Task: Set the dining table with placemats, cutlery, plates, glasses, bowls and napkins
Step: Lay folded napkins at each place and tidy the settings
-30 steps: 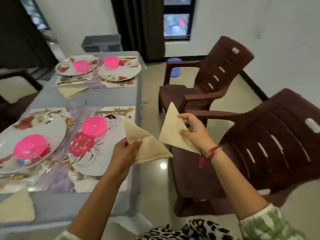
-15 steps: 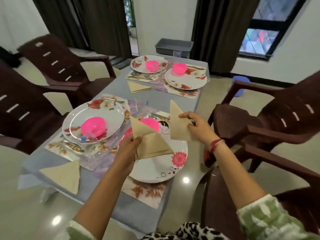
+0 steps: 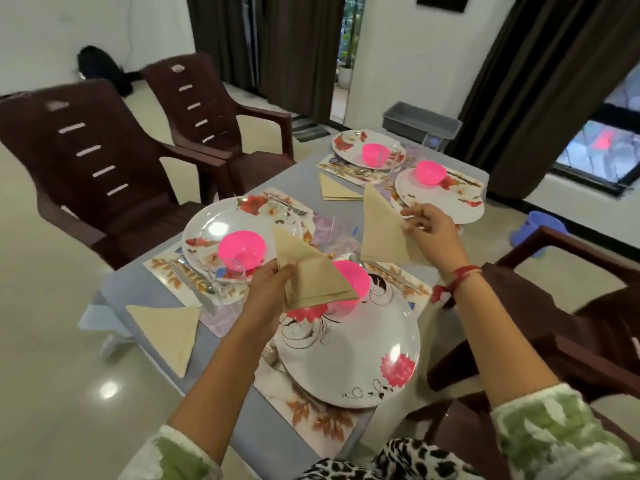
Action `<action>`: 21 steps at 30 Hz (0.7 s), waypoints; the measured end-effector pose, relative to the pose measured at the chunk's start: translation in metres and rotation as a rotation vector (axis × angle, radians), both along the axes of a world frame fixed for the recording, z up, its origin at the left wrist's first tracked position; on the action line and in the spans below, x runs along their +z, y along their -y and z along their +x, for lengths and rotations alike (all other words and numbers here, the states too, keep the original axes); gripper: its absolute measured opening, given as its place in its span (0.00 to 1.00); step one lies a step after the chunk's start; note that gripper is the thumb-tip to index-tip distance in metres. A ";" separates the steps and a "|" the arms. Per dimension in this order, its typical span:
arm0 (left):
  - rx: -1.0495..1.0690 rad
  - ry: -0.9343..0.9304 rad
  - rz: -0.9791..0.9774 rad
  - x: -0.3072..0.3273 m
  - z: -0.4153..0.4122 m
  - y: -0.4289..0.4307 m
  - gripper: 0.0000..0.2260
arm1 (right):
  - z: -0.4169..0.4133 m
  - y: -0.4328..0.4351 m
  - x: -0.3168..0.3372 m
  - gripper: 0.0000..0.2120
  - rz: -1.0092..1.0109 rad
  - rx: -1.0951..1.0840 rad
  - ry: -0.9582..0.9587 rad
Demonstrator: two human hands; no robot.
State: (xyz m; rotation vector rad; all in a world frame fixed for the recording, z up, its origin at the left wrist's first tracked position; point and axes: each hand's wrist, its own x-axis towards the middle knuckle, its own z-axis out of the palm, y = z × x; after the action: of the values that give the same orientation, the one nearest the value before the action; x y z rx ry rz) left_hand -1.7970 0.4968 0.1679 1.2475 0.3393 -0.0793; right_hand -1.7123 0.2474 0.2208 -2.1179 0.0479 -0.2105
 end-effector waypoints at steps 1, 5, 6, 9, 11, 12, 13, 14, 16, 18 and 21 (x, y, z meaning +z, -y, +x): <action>0.016 -0.009 -0.003 0.000 0.003 0.001 0.07 | 0.009 0.002 -0.002 0.11 -0.004 0.002 -0.023; 0.027 -0.056 0.006 -0.003 0.014 0.016 0.07 | 0.052 0.020 -0.026 0.13 -0.067 -0.024 -0.090; 0.035 -0.070 0.012 -0.005 0.018 0.022 0.07 | 0.065 0.026 -0.033 0.14 -0.090 -0.038 -0.111; 0.049 -0.105 0.013 -0.011 0.031 0.039 0.07 | 0.098 0.042 -0.055 0.16 -0.133 -0.043 -0.142; 0.056 -0.105 0.016 -0.014 0.045 0.057 0.08 | 0.121 0.056 -0.069 0.17 -0.147 -0.049 -0.161; 0.063 -0.107 0.022 -0.016 0.052 0.066 0.08 | 0.132 0.064 -0.077 0.17 -0.160 -0.055 -0.178; 0.071 -0.115 0.027 -0.017 0.056 0.073 0.08 | 0.141 0.070 -0.084 0.17 -0.177 -0.057 -0.197; 0.081 -0.135 0.029 -0.020 0.064 0.084 0.08 | 0.154 0.079 -0.093 0.17 -0.188 -0.053 -0.220; 0.094 -0.173 0.017 -0.023 0.078 0.099 0.07 | 0.179 0.092 -0.109 0.17 -0.202 -0.026 -0.256; 0.115 -0.193 0.020 -0.025 0.089 0.109 0.07 | 0.200 0.094 -0.124 0.17 -0.193 0.021 -0.294; 0.171 -0.200 0.033 -0.024 0.107 0.122 0.08 | 0.237 0.085 -0.137 0.16 -0.105 0.122 -0.360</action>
State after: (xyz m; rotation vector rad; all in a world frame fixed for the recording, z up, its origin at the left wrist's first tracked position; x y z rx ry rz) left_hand -1.6896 0.3749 0.1443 1.2408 0.6213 -0.0516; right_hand -1.4757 0.1619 0.0836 -2.2318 0.1217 0.2475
